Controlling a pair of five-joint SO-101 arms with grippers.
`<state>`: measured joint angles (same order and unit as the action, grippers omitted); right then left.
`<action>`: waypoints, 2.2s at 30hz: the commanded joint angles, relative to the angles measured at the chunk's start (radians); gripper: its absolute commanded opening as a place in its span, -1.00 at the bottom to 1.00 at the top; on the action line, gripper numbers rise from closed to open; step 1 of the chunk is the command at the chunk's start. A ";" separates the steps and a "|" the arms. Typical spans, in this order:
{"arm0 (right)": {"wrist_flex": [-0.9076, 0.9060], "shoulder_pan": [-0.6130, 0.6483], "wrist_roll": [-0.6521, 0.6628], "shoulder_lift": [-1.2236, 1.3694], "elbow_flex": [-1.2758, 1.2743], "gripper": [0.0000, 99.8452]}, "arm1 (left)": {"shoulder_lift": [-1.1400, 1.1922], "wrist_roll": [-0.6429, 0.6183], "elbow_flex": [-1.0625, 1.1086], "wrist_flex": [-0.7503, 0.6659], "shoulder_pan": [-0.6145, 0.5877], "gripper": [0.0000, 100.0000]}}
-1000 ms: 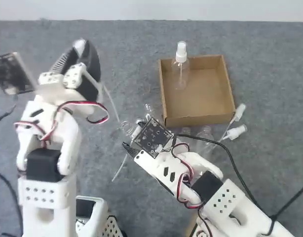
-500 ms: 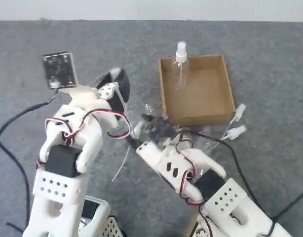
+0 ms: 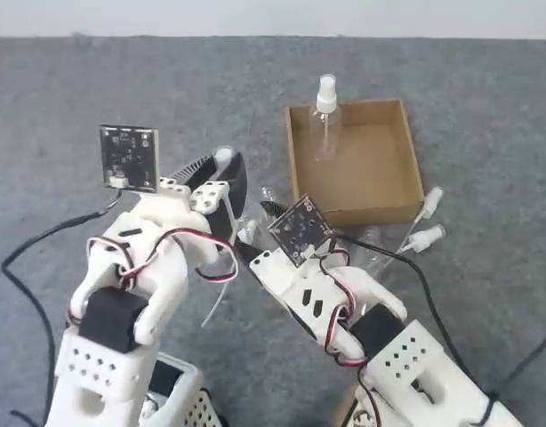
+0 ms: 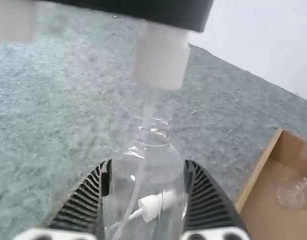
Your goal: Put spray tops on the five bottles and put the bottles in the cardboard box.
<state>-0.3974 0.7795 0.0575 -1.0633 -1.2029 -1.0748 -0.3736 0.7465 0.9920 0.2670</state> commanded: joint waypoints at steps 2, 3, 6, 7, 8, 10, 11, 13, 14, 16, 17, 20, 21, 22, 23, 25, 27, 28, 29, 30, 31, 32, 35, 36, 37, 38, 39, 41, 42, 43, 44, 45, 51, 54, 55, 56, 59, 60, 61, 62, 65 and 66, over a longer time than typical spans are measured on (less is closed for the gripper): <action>0.038 -0.004 -0.014 -0.041 0.018 -0.99 | -0.008 0.012 0.021 0.015 0.012 -0.96; 0.038 -0.004 -0.014 -0.041 0.020 -0.99 | -0.009 0.012 0.028 0.015 0.014 -0.94; 0.039 -0.004 -0.014 -0.050 0.020 -0.99 | -0.009 0.012 0.050 0.015 0.014 -0.83; 0.039 -0.004 -0.014 -0.059 0.017 -0.99 | -0.009 0.014 0.053 0.015 0.014 -0.81; 0.038 -0.004 -0.014 -0.070 0.015 -0.99 | -0.009 0.017 0.056 0.015 0.012 -0.79; 0.028 -0.004 -0.014 -0.093 0.015 -0.99 | -0.011 0.049 0.053 0.015 0.012 -0.75; 0.025 -0.004 -0.014 -0.099 0.014 -0.99 | -0.011 0.063 0.048 0.015 0.012 -0.74; 0.025 -0.004 -0.014 -0.101 0.011 -0.99 | -0.011 0.078 0.022 0.018 0.011 -0.70; 0.030 -0.004 -0.014 -0.099 0.003 -0.99 | -0.011 0.086 -0.001 0.034 0.011 -0.67; 0.036 -0.004 -0.014 -0.097 -0.011 -0.99 | -0.011 0.092 -0.062 0.077 0.011 -0.63; 0.036 -0.004 -0.014 -0.097 -0.015 -0.99 | -0.011 0.094 -0.093 0.095 0.011 -0.61; 0.036 -0.002 -0.014 -0.102 -0.017 -0.99 | -0.011 0.094 -0.168 0.121 -0.018 -0.58; 0.033 -0.002 -0.014 -0.105 -0.017 -0.99 | -0.009 0.094 -0.185 0.118 -0.046 -0.59; 0.030 -0.002 -0.014 -0.105 -0.017 -0.99 | -0.006 0.094 -0.202 0.117 -0.078 -0.59; 0.027 -0.002 -0.014 -0.105 -0.017 -0.99 | -0.005 0.094 -0.217 0.115 -0.115 -0.59; 0.027 -0.002 -0.014 -0.105 -0.018 -0.99 | -0.003 0.095 -0.234 0.106 -0.173 -0.59; 0.027 -0.002 -0.014 -0.105 -0.018 -0.99 | -0.002 0.098 -0.223 0.083 -0.199 -0.59; 0.027 -0.002 -0.014 -0.105 -0.018 -0.99 | -0.002 0.098 -0.203 0.069 -0.199 -0.59; 0.027 -0.001 -0.014 -0.105 -0.018 -0.99 | -0.002 0.098 -0.180 0.054 -0.199 -0.59; 0.027 -0.001 -0.014 -0.105 -0.018 -0.99 | -0.002 0.098 -0.151 0.034 -0.198 -0.59; 0.027 -0.001 -0.014 -0.105 -0.018 -0.99 | 0.000 0.098 -0.120 0.011 -0.198 -0.59; 0.027 -0.001 -0.014 -0.105 -0.018 -0.99 | 0.000 0.098 -0.085 -0.017 -0.198 -0.59; 0.025 -0.001 -0.014 -0.105 -0.018 -0.99 | 0.000 0.098 0.008 -0.078 -0.198 -0.59; 0.025 -0.001 -0.014 -0.105 -0.018 -0.99 | -0.002 0.100 0.030 -0.078 -0.198 -0.59; 0.025 -0.001 -0.014 -0.105 -0.018 -0.99 | -0.003 0.101 0.048 -0.078 -0.198 -0.59; 0.025 -0.001 -0.014 -0.105 -0.018 -0.99 | -0.006 0.114 0.067 -0.080 -0.198 -0.59; 0.025 -0.001 -0.014 -0.105 -0.017 -0.99 | -0.009 0.126 0.081 -0.078 -0.198 -0.59; 0.025 -0.001 -0.014 -0.105 -0.017 -0.99 | -0.009 0.137 0.090 -0.077 -0.198 -0.59; 0.025 -0.001 -0.014 -0.105 -0.017 -0.99 | -0.009 0.138 0.088 -0.077 -0.199 -0.59; 0.025 -0.001 -0.014 -0.105 -0.017 -0.99 | -0.011 0.138 0.085 -0.081 -0.203 -0.59; 0.025 -0.002 -0.014 -0.105 -0.017 -0.99 | -0.011 0.138 0.073 -0.083 -0.206 -0.59; 0.025 -0.004 -0.014 -0.105 -0.017 -0.99 | -0.011 0.138 0.051 -0.077 -0.206 -0.59; 0.025 -0.027 -0.014 -0.101 -0.003 -0.99 | -0.011 0.137 -0.085 0.031 -0.255 -0.59; 0.025 -0.087 -0.014 -0.087 0.040 -0.99 | -0.012 0.137 -0.096 0.098 -0.298 -0.59; 0.025 -0.105 -0.017 -0.077 0.060 -0.99 | -0.012 0.135 -0.090 0.120 -0.307 -0.59; 0.025 -0.120 -0.018 -0.065 0.077 -0.99 | -0.012 0.135 -0.076 0.133 -0.311 -0.59; 0.033 -0.143 -0.017 0.004 0.137 -0.99 | -0.012 0.135 0.012 0.137 -0.308 -0.59; 0.035 -0.147 -0.017 0.038 0.163 -0.99 | -0.012 0.137 0.042 0.130 -0.308 -0.59; 0.036 -0.153 -0.018 0.074 0.193 -0.99 | -0.012 0.137 0.074 0.117 -0.308 -0.59; 0.036 -0.159 -0.018 0.113 0.226 -0.99 | -0.018 0.138 0.105 0.101 -0.308 -0.59; 0.038 -0.185 -0.021 0.237 0.316 -0.99 | -0.081 0.143 0.228 0.054 -0.304 -0.59; 0.038 -0.191 -0.021 0.275 0.345 -0.99 | -0.112 0.146 0.277 0.025 -0.287 -0.59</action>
<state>-0.3897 0.6260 0.0545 -0.9283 -1.0249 -1.0871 -0.2401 0.9045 1.0994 -0.0430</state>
